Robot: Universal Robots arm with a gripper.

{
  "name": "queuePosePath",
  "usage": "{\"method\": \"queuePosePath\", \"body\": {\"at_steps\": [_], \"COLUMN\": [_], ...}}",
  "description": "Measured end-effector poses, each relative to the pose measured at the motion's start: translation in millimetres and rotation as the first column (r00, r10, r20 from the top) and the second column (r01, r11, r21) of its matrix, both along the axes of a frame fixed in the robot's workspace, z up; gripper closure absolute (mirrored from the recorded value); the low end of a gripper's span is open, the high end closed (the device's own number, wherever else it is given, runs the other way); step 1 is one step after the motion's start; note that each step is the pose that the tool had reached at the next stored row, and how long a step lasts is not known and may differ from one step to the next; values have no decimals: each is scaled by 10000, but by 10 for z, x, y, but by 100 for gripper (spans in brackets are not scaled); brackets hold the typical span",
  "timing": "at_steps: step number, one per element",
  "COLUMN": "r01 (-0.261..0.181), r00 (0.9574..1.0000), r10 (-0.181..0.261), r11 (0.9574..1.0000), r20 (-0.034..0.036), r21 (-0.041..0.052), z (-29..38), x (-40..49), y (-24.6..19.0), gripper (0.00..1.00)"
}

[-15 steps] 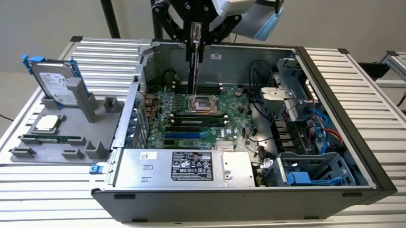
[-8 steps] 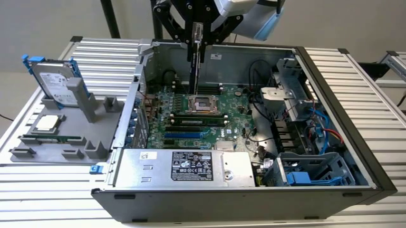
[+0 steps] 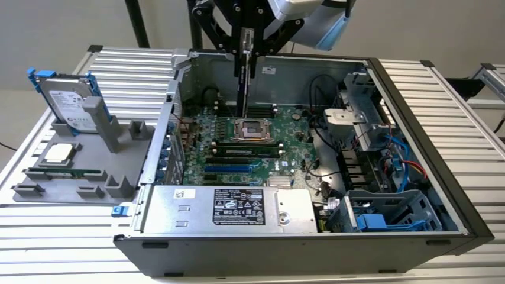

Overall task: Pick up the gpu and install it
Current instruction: 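Pick up the gpu and move the gpu toward the slot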

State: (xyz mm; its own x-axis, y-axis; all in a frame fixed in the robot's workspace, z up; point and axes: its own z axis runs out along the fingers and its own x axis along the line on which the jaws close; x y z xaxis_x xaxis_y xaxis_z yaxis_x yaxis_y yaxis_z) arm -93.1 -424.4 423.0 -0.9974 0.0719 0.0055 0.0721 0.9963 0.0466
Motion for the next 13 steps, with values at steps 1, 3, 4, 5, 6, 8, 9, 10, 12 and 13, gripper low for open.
{"method": "queuePosePath", "body": {"at_steps": [1,3,4,5,6,8,9,10,12,13], "r01": [0,0,1,0,0,0,0,0,-1,-1], "r00": [10000,10000,10000,10000,10000,10000,10000,10000,10000,10000], "r10": [0,0,-1,0,0,0,0,0,1,1], "r11": [10000,10000,10000,10000,10000,10000,10000,10000,10000,10000], "r20": [-1,-2,-2,-2,-2,-1,-2,-2,-2,-2], "r21": [-1,0,0,0,0,0,-1,0,0,0], "z": [0,0,0,0,0,0,0,0,0,0], "x": [7,11,11,11,12,12,13,13,17,19], "y": [0,0,0,0,0,0,0,0,0,0], "gripper": [100,100,100,100,100,100,100,100,100,100]}}
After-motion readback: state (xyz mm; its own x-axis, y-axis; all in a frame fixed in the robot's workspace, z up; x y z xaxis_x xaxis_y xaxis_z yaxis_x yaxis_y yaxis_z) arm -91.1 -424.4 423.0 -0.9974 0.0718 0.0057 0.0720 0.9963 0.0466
